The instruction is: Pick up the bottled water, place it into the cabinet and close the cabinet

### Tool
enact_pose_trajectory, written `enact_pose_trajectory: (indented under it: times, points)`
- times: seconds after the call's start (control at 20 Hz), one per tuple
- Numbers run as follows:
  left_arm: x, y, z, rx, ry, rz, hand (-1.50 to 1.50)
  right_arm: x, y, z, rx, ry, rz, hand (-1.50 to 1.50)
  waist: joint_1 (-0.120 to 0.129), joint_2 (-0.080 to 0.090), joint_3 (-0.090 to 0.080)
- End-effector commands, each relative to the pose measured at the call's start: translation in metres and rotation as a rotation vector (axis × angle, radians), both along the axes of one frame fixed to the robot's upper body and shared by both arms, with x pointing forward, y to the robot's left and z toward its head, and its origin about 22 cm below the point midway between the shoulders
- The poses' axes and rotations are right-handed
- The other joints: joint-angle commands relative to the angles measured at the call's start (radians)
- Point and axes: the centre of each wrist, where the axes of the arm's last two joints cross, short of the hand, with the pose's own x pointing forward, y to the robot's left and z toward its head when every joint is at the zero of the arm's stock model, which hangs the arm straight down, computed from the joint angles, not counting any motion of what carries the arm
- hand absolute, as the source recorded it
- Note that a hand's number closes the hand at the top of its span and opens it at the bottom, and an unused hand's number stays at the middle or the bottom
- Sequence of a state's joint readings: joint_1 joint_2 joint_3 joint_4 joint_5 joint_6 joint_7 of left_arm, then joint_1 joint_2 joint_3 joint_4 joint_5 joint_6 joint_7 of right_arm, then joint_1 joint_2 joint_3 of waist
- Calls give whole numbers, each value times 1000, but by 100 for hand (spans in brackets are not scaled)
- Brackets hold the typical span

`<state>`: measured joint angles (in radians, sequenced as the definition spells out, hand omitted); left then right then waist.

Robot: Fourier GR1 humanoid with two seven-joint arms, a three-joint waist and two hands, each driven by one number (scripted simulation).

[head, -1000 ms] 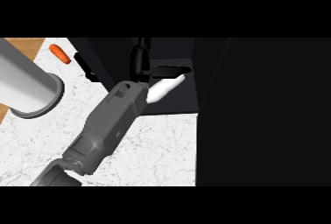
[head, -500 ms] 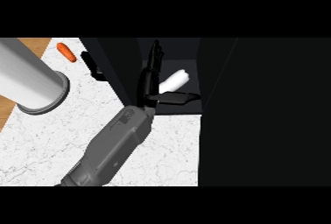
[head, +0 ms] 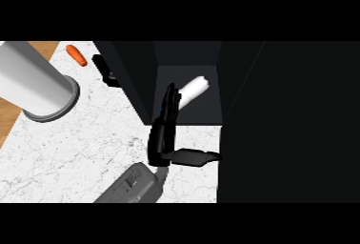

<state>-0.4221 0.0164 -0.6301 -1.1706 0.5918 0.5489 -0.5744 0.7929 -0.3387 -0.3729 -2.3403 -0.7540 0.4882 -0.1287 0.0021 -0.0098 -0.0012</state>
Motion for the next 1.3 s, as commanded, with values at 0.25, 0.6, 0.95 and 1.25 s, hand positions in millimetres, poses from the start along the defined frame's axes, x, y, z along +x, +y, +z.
enact_pose_trajectory:
  times: [0.25, 0.6, 0.95, 1.25]
  points:
    - [-68, 40, 9, -12, -11, -105, 150, -9, 30, 33, -104, -16, 133, 150, -1, 1, 0]
    - [-99, 87, 7, 30, -2, -110, 150, -7, 39, 38, -127, 2, 232, 150, -3, 3, -1]
    - [-107, 156, 12, 87, 4, -77, 150, 1, 48, 42, -192, 18, 445, 150, 4, 2, -3]
    - [-112, 194, 27, 38, -20, -47, -150, -4, 63, 47, -187, -44, 484, 150, -13, -8, -7]
